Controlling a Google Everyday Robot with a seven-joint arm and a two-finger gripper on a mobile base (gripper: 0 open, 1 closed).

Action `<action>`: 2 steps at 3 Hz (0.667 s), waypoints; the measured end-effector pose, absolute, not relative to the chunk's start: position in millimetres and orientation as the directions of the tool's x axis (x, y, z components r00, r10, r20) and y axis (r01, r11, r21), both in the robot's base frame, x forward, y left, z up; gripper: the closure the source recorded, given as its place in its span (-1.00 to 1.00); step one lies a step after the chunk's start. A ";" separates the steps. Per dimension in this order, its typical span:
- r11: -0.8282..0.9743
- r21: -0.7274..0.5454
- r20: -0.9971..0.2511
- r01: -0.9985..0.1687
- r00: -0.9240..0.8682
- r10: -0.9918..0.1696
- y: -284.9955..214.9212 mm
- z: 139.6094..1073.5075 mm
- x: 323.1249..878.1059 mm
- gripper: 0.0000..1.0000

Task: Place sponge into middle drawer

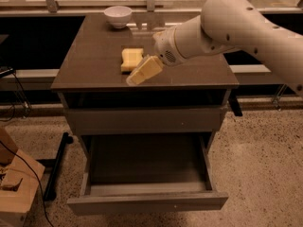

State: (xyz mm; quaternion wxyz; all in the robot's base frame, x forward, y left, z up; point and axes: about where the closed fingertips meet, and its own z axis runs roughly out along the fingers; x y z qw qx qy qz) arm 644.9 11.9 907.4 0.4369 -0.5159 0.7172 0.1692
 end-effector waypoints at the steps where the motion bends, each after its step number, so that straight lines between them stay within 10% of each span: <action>1: 0.436 -0.163 -0.843 -0.885 -0.104 -0.527 22.0 891.3 675.4 -1.00; 2: 0.470 -0.092 -0.884 -0.878 -0.146 -0.445 39.0 873.0 707.8 -1.00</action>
Offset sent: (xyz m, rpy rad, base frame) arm 0.1046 0.0419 -0.0553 0.2820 0.0877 -0.0818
